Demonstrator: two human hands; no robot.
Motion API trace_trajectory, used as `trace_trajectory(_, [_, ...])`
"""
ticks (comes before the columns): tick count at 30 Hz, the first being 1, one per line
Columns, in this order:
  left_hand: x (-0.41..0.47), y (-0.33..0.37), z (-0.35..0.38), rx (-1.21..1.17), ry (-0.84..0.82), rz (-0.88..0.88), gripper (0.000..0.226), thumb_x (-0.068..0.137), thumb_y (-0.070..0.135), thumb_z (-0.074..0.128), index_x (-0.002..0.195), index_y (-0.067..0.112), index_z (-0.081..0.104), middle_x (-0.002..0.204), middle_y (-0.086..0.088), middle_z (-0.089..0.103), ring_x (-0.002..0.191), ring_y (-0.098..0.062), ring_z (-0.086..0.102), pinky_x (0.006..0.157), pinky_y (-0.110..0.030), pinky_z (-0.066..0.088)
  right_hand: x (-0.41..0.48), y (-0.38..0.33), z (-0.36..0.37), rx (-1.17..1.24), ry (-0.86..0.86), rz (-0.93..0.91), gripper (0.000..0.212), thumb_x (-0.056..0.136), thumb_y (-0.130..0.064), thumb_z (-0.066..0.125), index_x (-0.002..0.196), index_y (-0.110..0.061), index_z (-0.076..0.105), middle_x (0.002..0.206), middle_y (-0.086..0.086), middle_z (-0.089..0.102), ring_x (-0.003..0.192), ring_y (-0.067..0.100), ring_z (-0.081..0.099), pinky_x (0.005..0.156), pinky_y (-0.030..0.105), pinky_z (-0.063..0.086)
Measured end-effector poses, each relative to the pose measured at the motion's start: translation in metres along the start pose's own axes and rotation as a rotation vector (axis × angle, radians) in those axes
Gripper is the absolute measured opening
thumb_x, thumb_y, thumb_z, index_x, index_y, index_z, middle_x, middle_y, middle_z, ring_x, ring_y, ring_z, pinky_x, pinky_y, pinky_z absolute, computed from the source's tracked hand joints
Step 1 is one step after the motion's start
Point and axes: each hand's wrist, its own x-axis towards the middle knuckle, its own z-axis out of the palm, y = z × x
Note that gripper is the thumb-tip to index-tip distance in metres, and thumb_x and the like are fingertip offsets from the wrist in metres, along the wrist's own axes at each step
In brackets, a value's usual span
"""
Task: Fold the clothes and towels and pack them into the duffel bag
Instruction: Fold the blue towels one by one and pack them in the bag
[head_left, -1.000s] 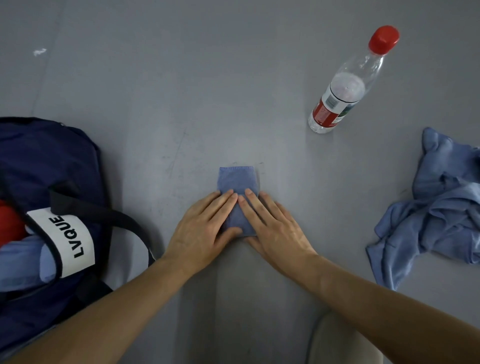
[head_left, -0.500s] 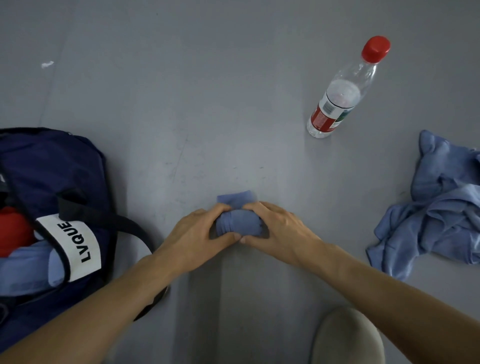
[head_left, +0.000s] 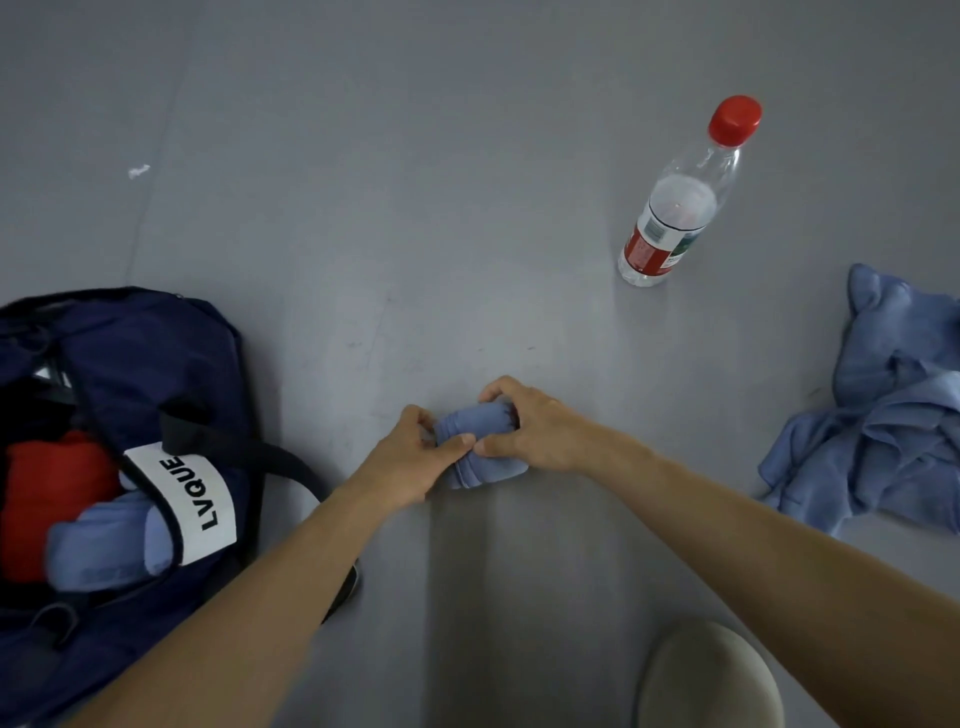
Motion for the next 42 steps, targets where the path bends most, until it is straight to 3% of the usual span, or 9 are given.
trace_trajectory(4, [-0.023, 0.007, 0.004, -0.165, 0.008, -0.197, 0.059, 0.086, 0.074, 0.050, 0.119, 0.027, 0.044, 0.096, -0.005, 0.072, 0.076, -0.021, 0.072, 0.076, -0.043, 0.063, -0.004, -0.009, 0.005, 0.150, 0.105, 0.015, 0.041, 0.085, -0.021, 0.077, 0.120, -0.020, 0.055, 0.105, 0.004, 0.060, 0.094, 0.021, 0.060, 0.086, 0.040, 0.054])
trace_trajectory(7, [-0.039, 0.019, -0.010, -0.473, -0.078, -0.157, 0.071, 0.088, 0.055, 0.066, 0.147, 0.032, 0.034, 0.125, -0.007, 0.066, 0.098, -0.024, 0.073, 0.084, -0.036, 0.061, -0.012, -0.028, 0.012, 0.439, 0.124, 0.032, 0.029, 0.088, -0.013, 0.075, 0.110, -0.021, 0.058, 0.101, 0.008, 0.062, 0.084, 0.016, 0.064, 0.071, 0.037, 0.060])
trace_trajectory(11, [-0.076, 0.031, -0.081, -0.687, 0.049, 0.024, 0.065, 0.087, 0.033, 0.077, 0.142, 0.028, 0.043, 0.133, -0.005, 0.063, 0.110, -0.024, 0.069, 0.095, -0.039, 0.056, -0.006, -0.107, 0.009, 0.557, 0.018, -0.046, 0.031, 0.087, -0.023, 0.076, 0.114, -0.025, 0.059, 0.105, 0.013, 0.069, 0.083, 0.012, 0.071, 0.069, 0.031, 0.059])
trace_trajectory(15, [-0.124, 0.017, -0.167, -0.744, 0.119, 0.164, 0.058, 0.086, 0.035, 0.078, 0.136, 0.028, 0.049, 0.128, 0.001, 0.067, 0.109, -0.017, 0.070, 0.095, -0.039, 0.057, 0.005, -0.208, 0.014, 0.427, -0.154, -0.151, 0.036, 0.088, -0.031, 0.075, 0.119, -0.024, 0.059, 0.113, 0.011, 0.071, 0.092, 0.014, 0.068, 0.091, 0.040, 0.055])
trace_trajectory(21, [-0.154, -0.053, -0.241, -0.803, 0.368, 0.236, 0.050, 0.083, 0.032, 0.080, 0.127, 0.027, 0.057, 0.121, -0.001, 0.069, 0.106, -0.016, 0.071, 0.088, -0.038, 0.060, 0.034, -0.301, 0.089, 0.231, -0.194, -0.206, 0.028, 0.090, -0.039, 0.071, 0.113, -0.028, 0.059, 0.095, 0.001, 0.067, 0.074, 0.010, 0.062, 0.072, 0.027, 0.057])
trace_trajectory(26, [-0.128, -0.117, -0.247, -0.703, 0.662, 0.155, 0.039, 0.087, 0.024, 0.077, 0.121, 0.020, 0.058, 0.110, 0.003, 0.067, 0.096, -0.010, 0.066, 0.077, -0.019, 0.055, 0.052, -0.268, 0.183, -0.002, 0.160, -0.219, 0.049, 0.093, -0.046, 0.062, 0.138, -0.033, 0.047, 0.126, 0.003, 0.060, 0.112, 0.021, 0.059, 0.098, 0.039, 0.049])
trace_trajectory(29, [-0.110, -0.149, -0.236, -0.657, 0.670, 0.058, 0.042, 0.088, 0.027, 0.077, 0.123, 0.024, 0.054, 0.110, 0.005, 0.063, 0.099, -0.012, 0.063, 0.086, -0.026, 0.052, 0.042, -0.224, 0.220, -0.471, 0.187, -0.366, 0.075, 0.096, -0.041, 0.056, 0.155, -0.043, 0.009, 0.161, 0.012, 0.022, 0.140, 0.034, 0.036, 0.108, 0.043, 0.041])
trace_trajectory(32, [-0.096, -0.167, -0.231, -0.646, 0.699, -0.041, 0.044, 0.088, 0.034, 0.074, 0.126, 0.026, 0.053, 0.114, 0.002, 0.064, 0.104, -0.016, 0.063, 0.093, -0.035, 0.053, 0.040, -0.201, 0.236, -0.828, 0.222, -0.506, 0.098, 0.091, -0.020, 0.057, 0.153, -0.044, -0.016, 0.163, 0.023, 0.010, 0.143, 0.043, 0.031, 0.104, 0.045, 0.048])
trace_trajectory(42, [-0.069, -0.181, -0.249, -0.272, 0.776, 0.023, 0.055, 0.093, 0.036, 0.068, 0.141, 0.022, 0.045, 0.118, 0.000, 0.061, 0.102, -0.016, 0.058, 0.075, -0.021, 0.043, 0.061, -0.224, 0.223, -0.760, 0.156, -0.353, 0.096, 0.089, -0.003, 0.048, 0.157, -0.029, -0.014, 0.164, -0.010, -0.017, 0.150, 0.022, 0.015, 0.098, 0.036, 0.049])
